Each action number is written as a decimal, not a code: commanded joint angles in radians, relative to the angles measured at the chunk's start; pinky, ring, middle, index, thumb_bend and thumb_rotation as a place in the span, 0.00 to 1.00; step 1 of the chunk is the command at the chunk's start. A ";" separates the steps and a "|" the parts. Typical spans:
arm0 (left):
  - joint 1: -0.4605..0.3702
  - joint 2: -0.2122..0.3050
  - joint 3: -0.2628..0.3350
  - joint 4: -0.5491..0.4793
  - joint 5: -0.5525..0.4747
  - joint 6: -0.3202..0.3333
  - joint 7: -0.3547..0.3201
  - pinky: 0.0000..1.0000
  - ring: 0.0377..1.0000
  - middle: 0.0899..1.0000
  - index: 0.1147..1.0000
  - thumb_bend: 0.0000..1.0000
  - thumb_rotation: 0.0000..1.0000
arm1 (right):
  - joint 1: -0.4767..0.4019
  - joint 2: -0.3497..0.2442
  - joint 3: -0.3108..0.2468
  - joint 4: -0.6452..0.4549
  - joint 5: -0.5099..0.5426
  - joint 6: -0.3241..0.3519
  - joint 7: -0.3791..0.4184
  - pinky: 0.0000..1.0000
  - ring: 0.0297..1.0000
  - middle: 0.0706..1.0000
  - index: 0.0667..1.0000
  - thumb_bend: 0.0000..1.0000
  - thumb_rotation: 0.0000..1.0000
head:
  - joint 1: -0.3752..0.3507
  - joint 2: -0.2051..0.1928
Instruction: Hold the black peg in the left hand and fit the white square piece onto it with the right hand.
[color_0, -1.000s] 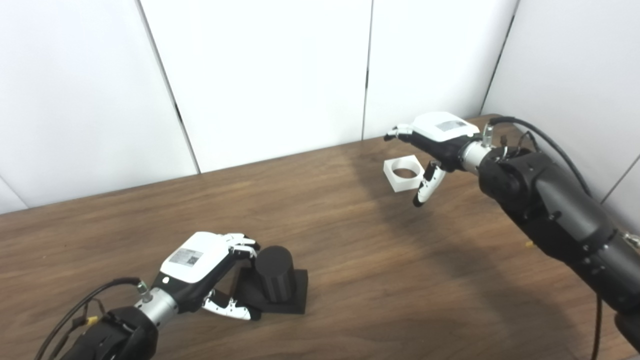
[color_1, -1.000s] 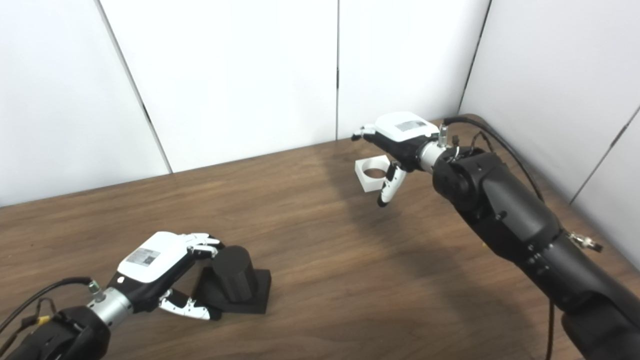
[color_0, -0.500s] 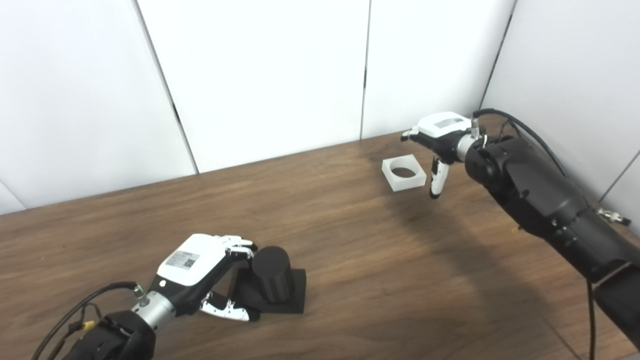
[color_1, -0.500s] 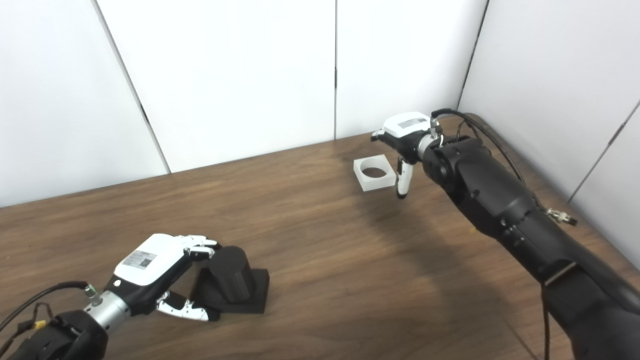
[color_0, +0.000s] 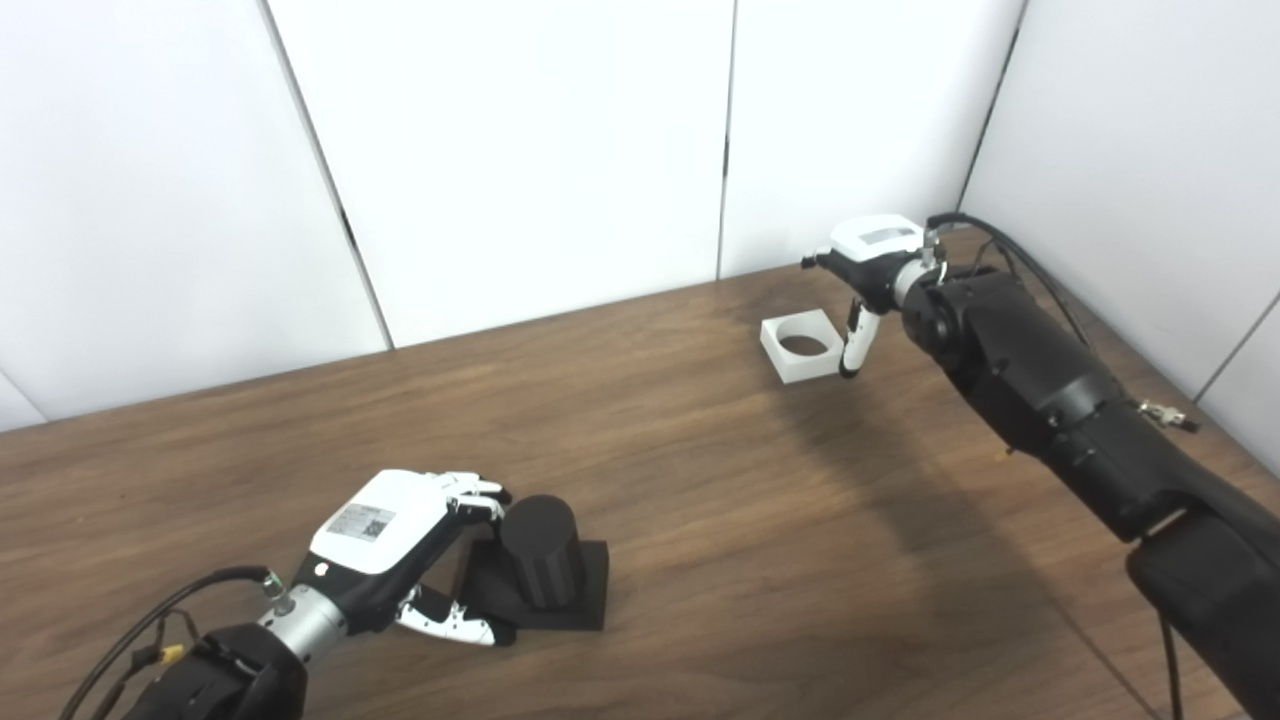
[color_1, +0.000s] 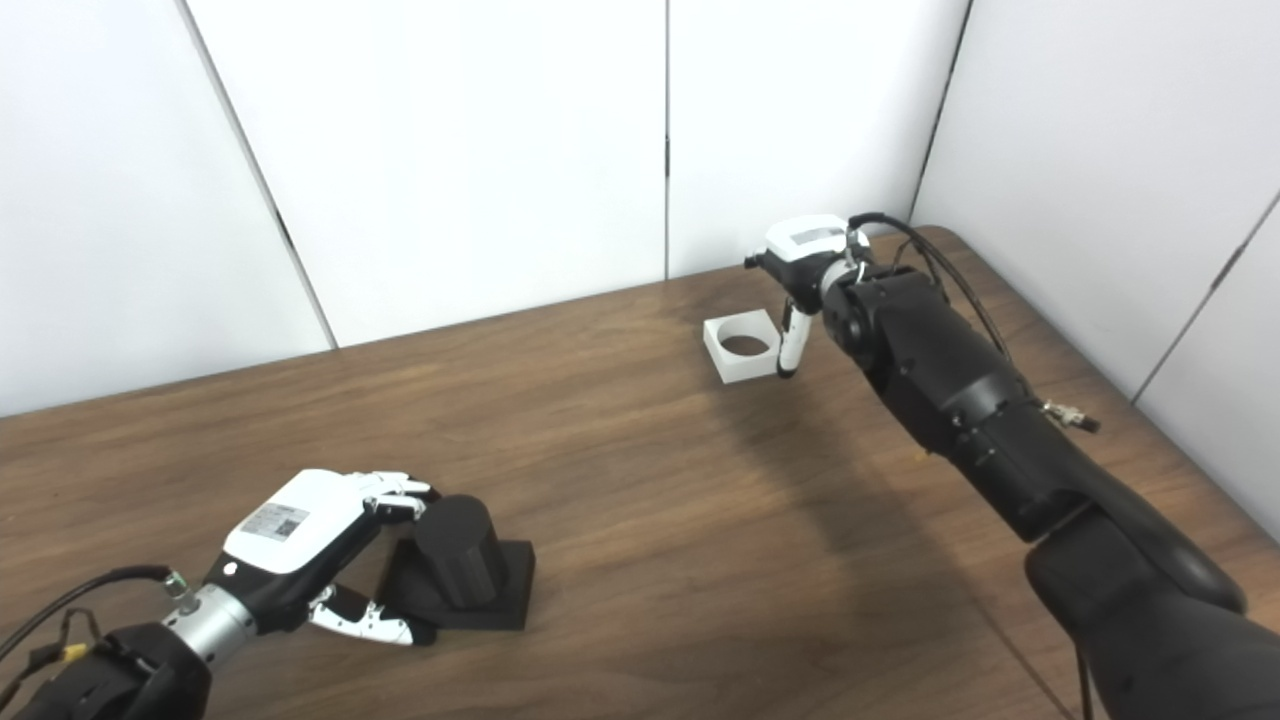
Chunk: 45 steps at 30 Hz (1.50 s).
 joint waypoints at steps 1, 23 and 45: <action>0.065 0.051 -0.045 0.030 0.063 -0.010 -0.096 0.80 0.85 0.80 0.42 0.52 0.06 | -0.070 -0.011 -0.002 -0.008 -0.002 -0.012 -0.032 0.80 0.89 0.89 0.87 0.82 0.15 | 0.000 0.003; 0.070 0.053 -0.037 -0.012 0.057 0.021 -0.132 0.81 0.86 0.80 0.42 0.52 0.06 | -0.137 0.053 0.120 0.148 -0.013 -0.064 -0.065 0.80 0.87 0.87 0.68 0.74 0.20 | 0.019 0.025; 0.075 0.049 -0.036 -0.020 0.052 0.033 -0.147 0.82 0.86 0.81 0.43 0.52 0.06 | -0.121 0.027 0.113 0.165 0.003 -0.087 -0.103 0.79 0.83 0.77 0.45 0.52 0.14 | 0.025 0.038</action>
